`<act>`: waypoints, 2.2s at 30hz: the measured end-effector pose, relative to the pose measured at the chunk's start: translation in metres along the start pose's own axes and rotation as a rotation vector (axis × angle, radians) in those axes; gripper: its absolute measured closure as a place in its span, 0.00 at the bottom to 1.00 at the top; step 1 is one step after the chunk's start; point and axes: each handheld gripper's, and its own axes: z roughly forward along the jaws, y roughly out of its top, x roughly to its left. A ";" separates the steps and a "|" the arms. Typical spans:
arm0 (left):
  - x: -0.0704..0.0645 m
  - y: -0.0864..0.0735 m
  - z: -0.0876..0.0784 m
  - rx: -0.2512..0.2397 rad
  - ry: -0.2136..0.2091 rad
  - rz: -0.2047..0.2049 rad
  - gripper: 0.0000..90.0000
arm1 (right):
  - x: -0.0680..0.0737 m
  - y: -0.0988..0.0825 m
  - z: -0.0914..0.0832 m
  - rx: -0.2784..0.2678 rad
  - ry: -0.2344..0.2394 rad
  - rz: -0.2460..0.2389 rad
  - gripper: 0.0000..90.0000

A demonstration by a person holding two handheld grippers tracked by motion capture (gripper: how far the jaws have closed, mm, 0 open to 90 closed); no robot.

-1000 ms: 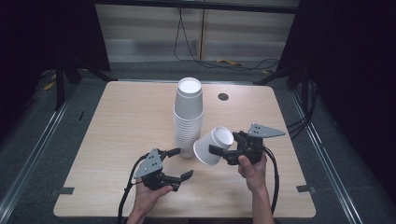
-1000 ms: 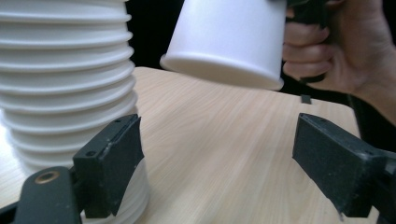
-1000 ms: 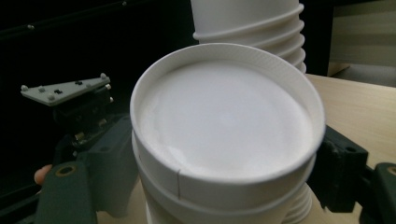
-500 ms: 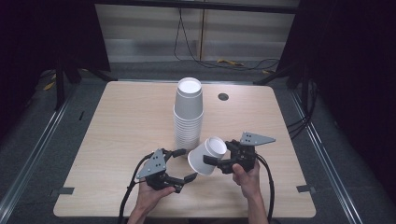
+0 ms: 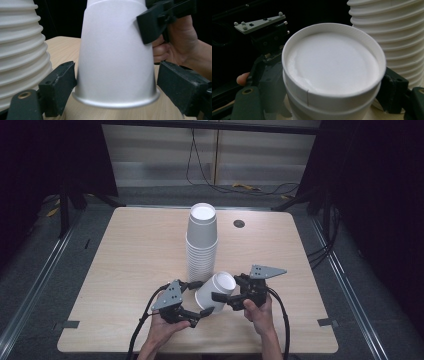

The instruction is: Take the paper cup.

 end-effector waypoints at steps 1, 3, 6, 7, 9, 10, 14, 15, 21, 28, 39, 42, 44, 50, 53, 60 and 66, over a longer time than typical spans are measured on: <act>0.000 0.000 0.001 0.003 -0.003 0.003 0.15 | 0.000 0.000 0.001 0.001 0.001 0.000 0.25; 0.000 -0.001 0.004 0.003 -0.006 0.000 0.13 | 0.001 -0.001 0.003 0.008 0.011 0.000 0.25; 0.002 -0.001 0.007 0.015 -0.021 0.002 0.12 | 0.002 -0.001 0.007 0.012 0.022 -0.004 0.25; 0.003 -0.001 0.007 0.014 -0.024 0.003 0.12 | 0.003 -0.001 0.008 0.014 0.025 -0.003 0.25; 0.003 -0.001 0.009 0.011 -0.026 -0.003 0.12 | 0.003 -0.002 0.011 0.018 0.032 -0.003 0.25; 0.003 -0.001 0.009 0.012 -0.035 -0.004 0.12 | 0.004 -0.002 0.012 0.021 0.036 -0.005 0.25; 0.003 -0.001 0.012 0.007 -0.040 -0.003 0.13 | 0.005 -0.002 0.014 0.022 0.046 -0.011 0.25; 0.002 -0.001 0.013 0.004 -0.043 -0.004 0.13 | 0.005 -0.002 0.015 0.022 0.052 -0.012 0.25; 0.004 -0.001 0.013 0.036 -0.045 0.005 0.15 | 0.006 -0.003 0.017 0.031 0.043 -0.022 0.24; 0.004 -0.001 0.011 0.056 -0.040 0.015 0.17 | 0.005 -0.005 0.019 0.043 0.047 -0.024 0.22; 0.006 -0.002 0.008 0.090 -0.036 0.021 0.18 | 0.004 -0.007 0.021 0.028 0.044 -0.017 0.15; 0.009 -0.001 0.005 0.093 -0.031 0.022 0.18 | 0.003 -0.008 0.019 0.022 0.032 -0.011 0.15; 0.011 -0.001 0.002 0.096 -0.023 0.021 0.18 | 0.002 -0.010 0.017 0.017 0.033 -0.007 0.15; 0.015 -0.002 -0.002 0.123 0.004 0.018 0.18 | 0.002 -0.009 0.013 0.016 0.020 -0.013 0.16; 0.016 -0.002 -0.003 0.139 0.001 0.022 0.18 | 0.002 -0.009 0.011 0.029 0.003 -0.023 0.16; 0.020 0.003 -0.004 0.190 0.009 0.052 0.18 | 0.001 -0.010 0.007 0.052 -0.020 -0.033 0.18; 0.021 0.004 -0.006 0.222 0.003 0.063 0.18 | 0.001 -0.012 0.003 0.073 -0.039 -0.042 0.20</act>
